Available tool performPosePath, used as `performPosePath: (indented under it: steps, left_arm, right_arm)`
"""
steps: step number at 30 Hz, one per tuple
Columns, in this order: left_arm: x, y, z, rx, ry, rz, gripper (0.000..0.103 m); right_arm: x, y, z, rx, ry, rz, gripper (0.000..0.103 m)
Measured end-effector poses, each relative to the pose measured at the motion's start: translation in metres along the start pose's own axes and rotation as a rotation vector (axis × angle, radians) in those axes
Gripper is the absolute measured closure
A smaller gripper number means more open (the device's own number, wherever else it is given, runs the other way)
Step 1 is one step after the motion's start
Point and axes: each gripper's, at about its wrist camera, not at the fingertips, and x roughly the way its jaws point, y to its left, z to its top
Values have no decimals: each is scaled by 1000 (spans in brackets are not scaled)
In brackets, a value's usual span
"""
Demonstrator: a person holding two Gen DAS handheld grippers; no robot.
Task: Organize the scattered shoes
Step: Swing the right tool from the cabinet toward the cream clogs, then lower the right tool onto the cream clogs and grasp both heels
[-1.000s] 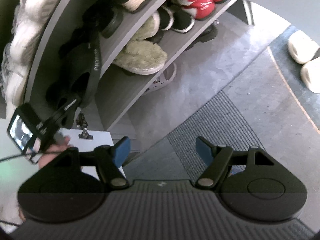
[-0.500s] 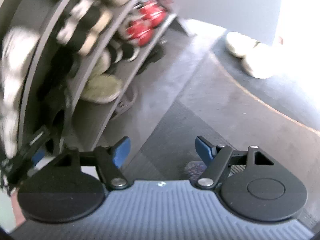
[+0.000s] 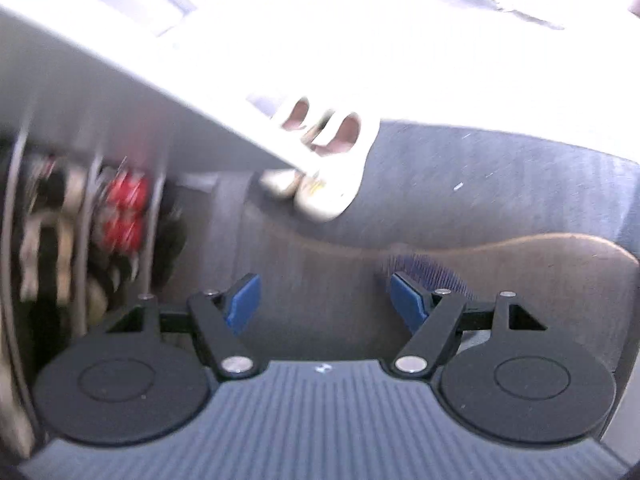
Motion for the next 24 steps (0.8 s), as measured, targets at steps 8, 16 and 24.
performPosePath:
  steps: [8,16,24]
  left_arm:
    - [-43,-72,27,-9,39,192,9]
    - [-63,-136,59,-11,140,203,9]
    - [-43,-171,72,-3,134,222,9]
  right_arm:
    - [60,-33,133,186,-9,47,29]
    - [143,-20,247,206,154,132,29]
    - [273,4,245,401,283,208,29]
